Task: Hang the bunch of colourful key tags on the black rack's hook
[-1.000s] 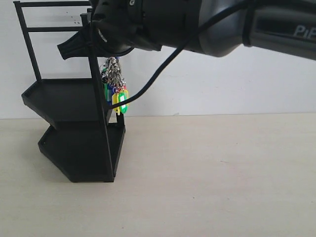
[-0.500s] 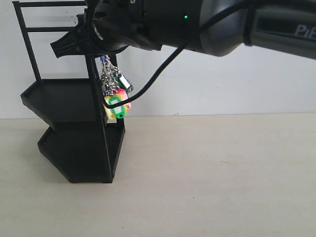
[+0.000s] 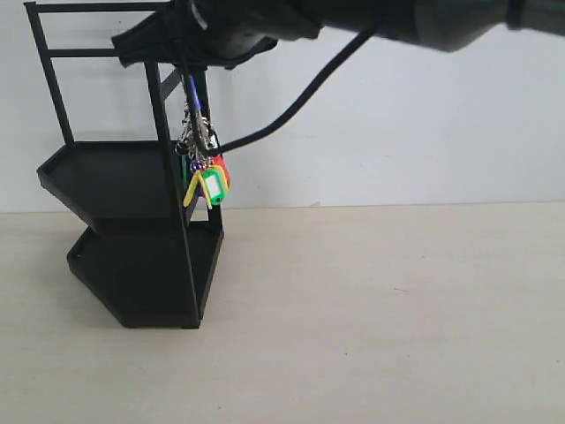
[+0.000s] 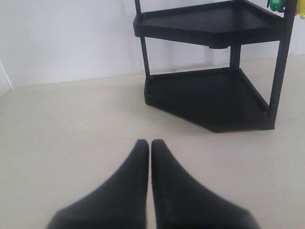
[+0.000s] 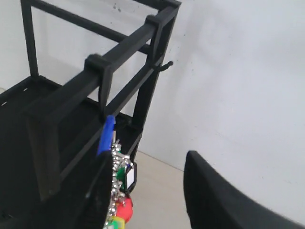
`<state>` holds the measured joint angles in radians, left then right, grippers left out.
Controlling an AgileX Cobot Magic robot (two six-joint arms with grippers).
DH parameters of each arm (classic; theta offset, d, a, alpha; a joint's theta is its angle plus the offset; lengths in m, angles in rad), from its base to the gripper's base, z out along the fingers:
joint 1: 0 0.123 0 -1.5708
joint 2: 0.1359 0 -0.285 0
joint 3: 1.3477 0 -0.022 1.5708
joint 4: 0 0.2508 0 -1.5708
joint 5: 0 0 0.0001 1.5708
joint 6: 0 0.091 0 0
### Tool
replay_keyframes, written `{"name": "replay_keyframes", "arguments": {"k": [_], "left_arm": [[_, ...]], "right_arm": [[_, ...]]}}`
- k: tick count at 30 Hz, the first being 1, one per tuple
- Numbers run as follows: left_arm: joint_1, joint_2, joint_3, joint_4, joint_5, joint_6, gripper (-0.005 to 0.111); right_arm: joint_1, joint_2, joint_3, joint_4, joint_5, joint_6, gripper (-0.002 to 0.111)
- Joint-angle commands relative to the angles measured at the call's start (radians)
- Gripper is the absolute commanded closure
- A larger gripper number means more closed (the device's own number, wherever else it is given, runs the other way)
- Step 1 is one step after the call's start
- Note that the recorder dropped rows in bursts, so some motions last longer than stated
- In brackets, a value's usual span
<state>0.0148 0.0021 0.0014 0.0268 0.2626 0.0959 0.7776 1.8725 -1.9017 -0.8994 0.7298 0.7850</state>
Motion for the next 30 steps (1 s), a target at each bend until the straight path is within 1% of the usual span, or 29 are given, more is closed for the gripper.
{"name": "replay_keyframes", "arguments": {"k": [1,2,4,5,6,8,9,11,15,19,22,25,27,28,29,30], "left_arm": [[-0.001,-0.002,-0.001,-0.003,-0.008,0.001,0.102],[-0.001,-0.002,-0.001,-0.003,-0.008,0.001,0.102],[-0.001,-0.002,-0.001,-0.003,-0.008,0.001,0.102],[-0.001,-0.002,-0.001,-0.003,-0.008,0.001,0.102],[-0.001,-0.002,-0.001,-0.003,-0.008,0.001,0.102],[-0.001,-0.002,-0.001,-0.003,-0.008,0.001,0.102],[-0.001,-0.002,-0.001,-0.003,-0.008,0.001,0.102],[-0.001,-0.002,-0.001,-0.003,-0.008,0.001,0.102],[-0.001,-0.002,-0.001,-0.003,-0.008,0.001,0.102],[-0.001,-0.002,-0.001,-0.003,-0.008,0.001,0.102],[-0.001,-0.002,-0.001,-0.003,-0.008,0.001,0.102],[-0.001,-0.002,-0.001,-0.003,-0.008,0.001,0.102],[-0.001,-0.002,-0.001,-0.003,-0.008,0.001,0.102],[-0.001,-0.002,-0.001,-0.003,-0.008,0.001,0.102],[-0.001,-0.002,-0.001,-0.003,-0.008,0.001,0.102],[-0.001,-0.002,-0.001,-0.003,-0.008,0.001,0.102]], "right_arm": [[0.001,-0.065,-0.009,0.039,0.042,-0.004,0.063],[0.001,-0.074,-0.009,0.050,0.056,-0.014,0.063],[0.001,-0.090,-0.009,0.053,0.101,-0.033,0.067],[0.001,-0.098,-0.009,0.053,0.134,-0.049,0.073],[0.001,-0.107,-0.009,0.053,0.174,-0.067,0.082],[0.001,-0.117,-0.009,0.053,0.258,-0.129,0.106],[0.001,-0.117,-0.007,0.050,0.301,-0.155,0.108],[-0.001,-0.128,-0.007,0.050,0.378,-0.202,0.108],[-0.001,-0.156,-0.005,0.054,0.467,-0.239,0.108],[-0.001,-0.214,0.032,0.065,0.491,-0.282,0.108],[-0.001,-0.309,0.124,0.067,0.491,-0.287,0.108],[-0.001,-0.439,0.269,0.065,0.483,-0.259,0.108],[-0.001,-0.529,0.387,0.050,0.443,-0.222,0.108],[-0.001,-0.632,0.510,0.017,0.399,-0.187,0.108],[-0.001,-0.673,0.558,-0.001,0.387,-0.174,0.108],[-0.001,-0.773,0.674,-0.060,0.370,-0.134,0.108]]}}
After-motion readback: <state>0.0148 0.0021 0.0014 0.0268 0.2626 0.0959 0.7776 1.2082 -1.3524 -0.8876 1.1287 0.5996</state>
